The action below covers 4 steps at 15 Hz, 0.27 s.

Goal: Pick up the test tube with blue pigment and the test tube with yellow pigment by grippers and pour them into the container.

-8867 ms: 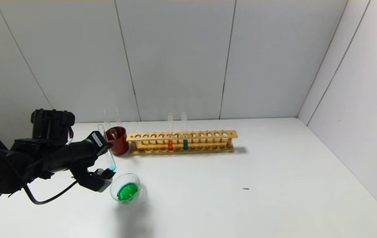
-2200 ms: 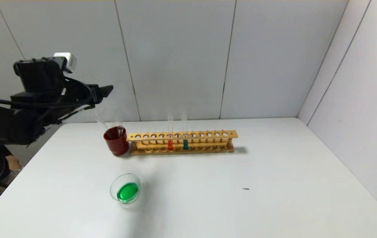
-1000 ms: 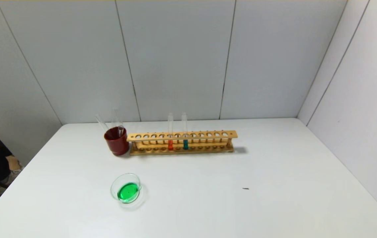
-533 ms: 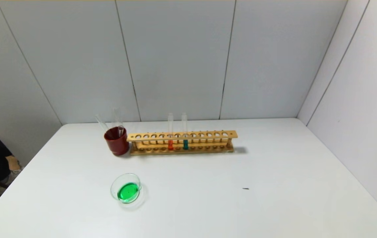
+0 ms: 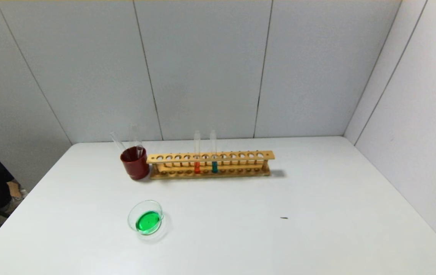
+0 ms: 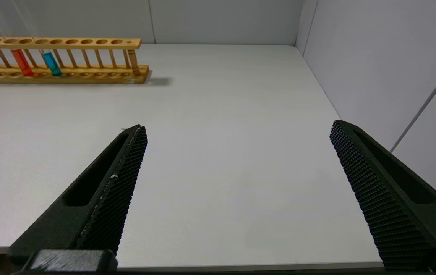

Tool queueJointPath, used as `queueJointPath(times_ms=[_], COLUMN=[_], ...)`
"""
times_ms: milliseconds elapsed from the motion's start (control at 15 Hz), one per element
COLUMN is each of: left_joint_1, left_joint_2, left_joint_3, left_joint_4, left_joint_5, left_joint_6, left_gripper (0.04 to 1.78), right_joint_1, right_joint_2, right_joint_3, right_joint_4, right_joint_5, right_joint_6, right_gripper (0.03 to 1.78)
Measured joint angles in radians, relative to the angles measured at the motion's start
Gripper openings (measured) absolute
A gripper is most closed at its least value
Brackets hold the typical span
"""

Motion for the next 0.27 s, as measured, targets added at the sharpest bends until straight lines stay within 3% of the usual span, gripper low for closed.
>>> queueJointPath(times_ms=[267], left_joint_1=[0.0], left_joint_2=[0.0], left_joint_3=[0.0], left_joint_4=[-0.002], left_joint_5=[0.002], left_joint_6=[-0.008], left_gripper=[1.74], right_joint_1=[0.0], right_joint_2=[0.0], right_joint_3=[0.0], right_joint_4=[0.001], right_joint_5=[0.0], right_joint_6=[0.002], right_gripper=[1.75])
